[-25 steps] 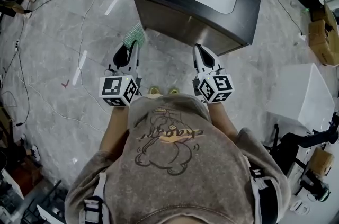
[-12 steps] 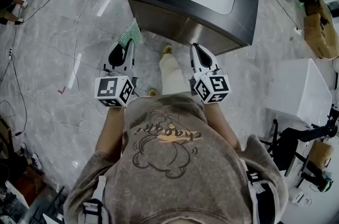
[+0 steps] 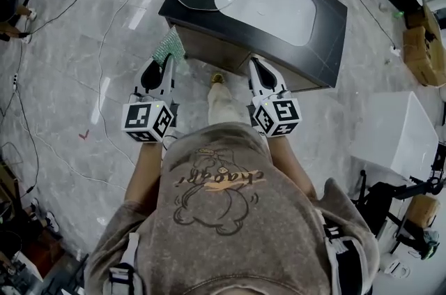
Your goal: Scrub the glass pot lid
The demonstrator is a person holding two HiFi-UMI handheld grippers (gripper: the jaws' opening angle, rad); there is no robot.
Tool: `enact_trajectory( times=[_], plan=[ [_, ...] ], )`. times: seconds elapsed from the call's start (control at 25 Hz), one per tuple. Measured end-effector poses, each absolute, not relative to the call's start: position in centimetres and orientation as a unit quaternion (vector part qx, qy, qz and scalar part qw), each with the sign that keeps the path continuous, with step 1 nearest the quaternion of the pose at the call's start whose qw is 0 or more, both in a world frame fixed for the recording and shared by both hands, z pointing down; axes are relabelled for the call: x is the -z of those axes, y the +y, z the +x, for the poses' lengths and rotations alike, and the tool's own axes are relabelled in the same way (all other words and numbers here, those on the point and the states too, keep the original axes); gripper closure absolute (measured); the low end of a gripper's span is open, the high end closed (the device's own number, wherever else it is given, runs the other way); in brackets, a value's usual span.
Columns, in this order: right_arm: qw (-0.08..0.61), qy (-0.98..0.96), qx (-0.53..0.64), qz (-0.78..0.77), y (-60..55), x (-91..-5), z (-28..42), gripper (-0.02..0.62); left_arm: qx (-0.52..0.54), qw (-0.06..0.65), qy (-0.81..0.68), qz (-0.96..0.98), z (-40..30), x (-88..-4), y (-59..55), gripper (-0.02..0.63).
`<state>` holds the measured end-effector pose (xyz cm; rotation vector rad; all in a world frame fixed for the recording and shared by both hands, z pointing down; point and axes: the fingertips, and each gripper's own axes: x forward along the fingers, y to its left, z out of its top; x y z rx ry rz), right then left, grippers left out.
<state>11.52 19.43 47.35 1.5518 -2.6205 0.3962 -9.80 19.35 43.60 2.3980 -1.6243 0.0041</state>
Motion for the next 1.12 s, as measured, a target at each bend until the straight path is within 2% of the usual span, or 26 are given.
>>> enact_trajectory(
  times=[0.6, 1.12],
  plan=[
    [0.074, -0.873, -0.138, 0.463, -0.1, -45.5, 12.6, 0.568, 0.002, 0.130, -0.584, 0.801, -8.6, -41.4, 1.3, 0.522],
    [0.082, -0.889, -0.150, 0.425, -7.9, -46.5, 11.3, 0.568, -0.005, 0.136, -0.613, 0.779, -9.1, -41.6, -5.5, 0.522]
  ],
)
